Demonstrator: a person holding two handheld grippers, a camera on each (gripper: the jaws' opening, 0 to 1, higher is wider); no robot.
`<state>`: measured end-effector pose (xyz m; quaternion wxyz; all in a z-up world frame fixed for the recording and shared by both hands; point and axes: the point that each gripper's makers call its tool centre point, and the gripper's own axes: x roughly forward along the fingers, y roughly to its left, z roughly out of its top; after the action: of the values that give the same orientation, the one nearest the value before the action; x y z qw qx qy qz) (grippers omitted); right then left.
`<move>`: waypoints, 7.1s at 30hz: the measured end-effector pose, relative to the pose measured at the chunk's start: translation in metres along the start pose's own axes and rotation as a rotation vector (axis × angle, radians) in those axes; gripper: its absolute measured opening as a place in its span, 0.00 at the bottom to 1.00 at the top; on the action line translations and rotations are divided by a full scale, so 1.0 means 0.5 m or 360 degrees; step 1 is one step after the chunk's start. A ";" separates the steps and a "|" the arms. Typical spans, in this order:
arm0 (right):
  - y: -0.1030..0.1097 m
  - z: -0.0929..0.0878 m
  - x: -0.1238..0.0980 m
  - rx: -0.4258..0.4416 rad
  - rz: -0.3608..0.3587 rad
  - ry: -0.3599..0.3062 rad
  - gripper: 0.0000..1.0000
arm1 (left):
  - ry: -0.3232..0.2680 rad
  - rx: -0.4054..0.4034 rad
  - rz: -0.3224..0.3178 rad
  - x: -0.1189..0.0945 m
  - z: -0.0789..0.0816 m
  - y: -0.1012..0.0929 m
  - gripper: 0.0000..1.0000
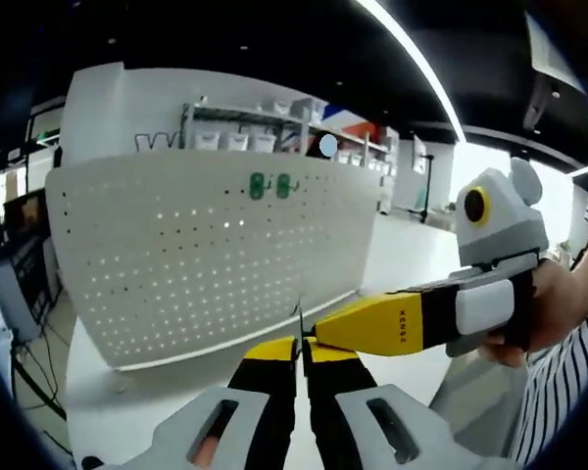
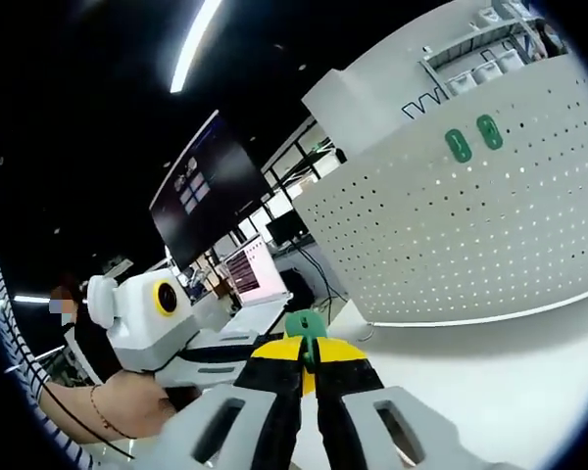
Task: Insert the hook assembly into the mounting plate slot until the hook locks in place.
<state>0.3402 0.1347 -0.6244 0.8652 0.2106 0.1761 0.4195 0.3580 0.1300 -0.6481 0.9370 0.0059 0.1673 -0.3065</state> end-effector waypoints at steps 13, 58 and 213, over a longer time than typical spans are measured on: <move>-0.002 0.011 -0.001 -0.0011 0.0022 0.0026 0.00 | -0.0005 -0.0038 -0.0060 0.003 0.002 -0.005 0.21; -0.093 0.085 0.004 -0.0424 -0.0262 -0.0127 0.00 | -0.0062 -0.0288 -0.0135 -0.004 -0.006 -0.009 0.98; -0.431 0.472 -0.096 -0.0601 -0.1052 -0.0681 0.24 | 0.0099 -0.0409 -0.0025 -0.035 -0.096 0.043 0.92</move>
<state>0.5664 -0.0754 -0.5284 0.9933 0.0631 -0.0291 0.0918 0.3424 0.1628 -0.6900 0.9220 -0.1060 0.2343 -0.2894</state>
